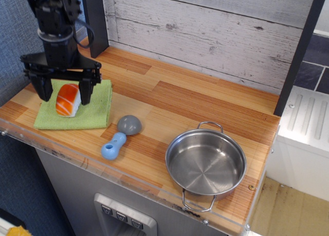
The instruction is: Pick up the red and white food and place it in the pot
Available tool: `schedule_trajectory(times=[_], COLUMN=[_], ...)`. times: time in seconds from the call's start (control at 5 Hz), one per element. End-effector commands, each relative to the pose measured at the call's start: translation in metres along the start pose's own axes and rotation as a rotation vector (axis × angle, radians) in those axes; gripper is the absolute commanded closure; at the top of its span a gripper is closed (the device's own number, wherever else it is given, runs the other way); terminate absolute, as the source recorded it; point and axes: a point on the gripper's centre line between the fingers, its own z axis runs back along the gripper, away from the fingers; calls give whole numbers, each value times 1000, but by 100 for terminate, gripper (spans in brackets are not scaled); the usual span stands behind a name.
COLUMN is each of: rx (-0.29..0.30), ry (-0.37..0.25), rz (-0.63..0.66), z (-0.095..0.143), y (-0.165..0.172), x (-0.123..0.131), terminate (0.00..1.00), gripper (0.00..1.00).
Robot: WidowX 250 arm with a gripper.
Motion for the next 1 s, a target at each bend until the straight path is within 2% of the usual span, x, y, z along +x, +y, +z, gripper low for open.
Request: schedule_trajectory(times=[0.0, 0.2, 0.4, 0.8], rx=[17, 5, 17, 12], ry=[-58, -46, -48, -48], rz=[22, 31, 27, 29], z=[-8, -18, -22, -20], y=[8, 9, 10, 8], x=[5, 5, 3, -2], terminate=[0, 0, 0, 0], gripper=[0, 0, 100, 100])
